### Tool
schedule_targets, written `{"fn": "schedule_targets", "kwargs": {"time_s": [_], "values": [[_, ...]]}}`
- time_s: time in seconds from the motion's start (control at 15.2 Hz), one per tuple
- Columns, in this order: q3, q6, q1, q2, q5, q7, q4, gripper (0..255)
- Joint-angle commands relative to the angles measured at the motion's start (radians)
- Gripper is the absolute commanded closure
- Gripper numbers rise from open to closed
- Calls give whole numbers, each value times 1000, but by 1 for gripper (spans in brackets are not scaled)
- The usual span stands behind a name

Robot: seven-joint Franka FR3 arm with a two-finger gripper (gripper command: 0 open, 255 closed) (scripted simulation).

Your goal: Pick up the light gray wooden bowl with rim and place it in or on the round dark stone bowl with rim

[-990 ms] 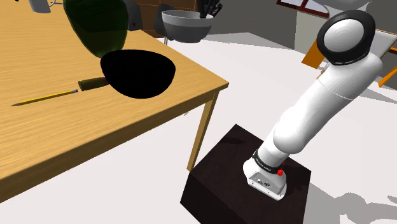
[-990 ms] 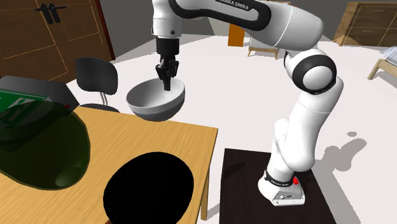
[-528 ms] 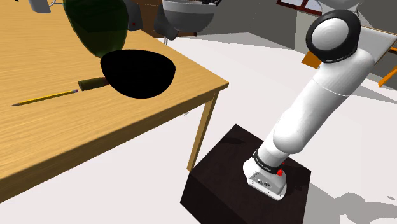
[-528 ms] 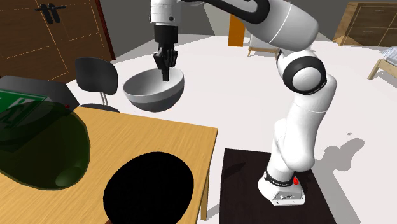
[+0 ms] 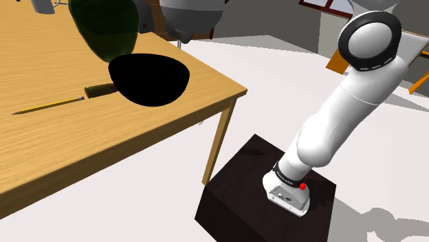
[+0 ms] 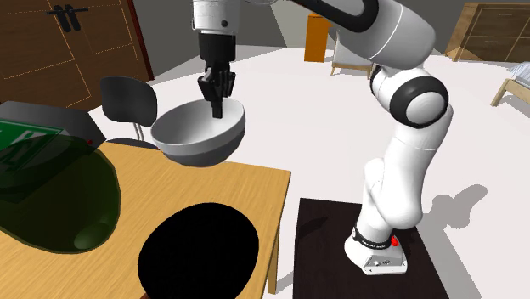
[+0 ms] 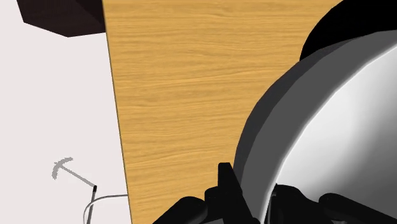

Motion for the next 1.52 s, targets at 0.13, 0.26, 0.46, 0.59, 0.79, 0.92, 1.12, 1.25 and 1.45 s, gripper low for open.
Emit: {"fn": "schedule_targets", "kwargs": {"time_s": [0.13,0.26,0.46,0.59,0.79,0.92,1.12,1.25,1.45], "values": [[60,11,49,-14,-3,110,-6,255],[89,16,73,-11,-5,163,1,255],[135,21,110,5,-11,243,25,255],[165,23,136,23,-18,298,49,255],[206,21,173,56,-32,372,95,255],[203,59,171,28,-27,363,28,255],[200,112,169,-8,-22,351,-61,255],[199,145,167,-29,-19,344,-116,255],[197,193,166,-56,-15,334,-191,255]]}}
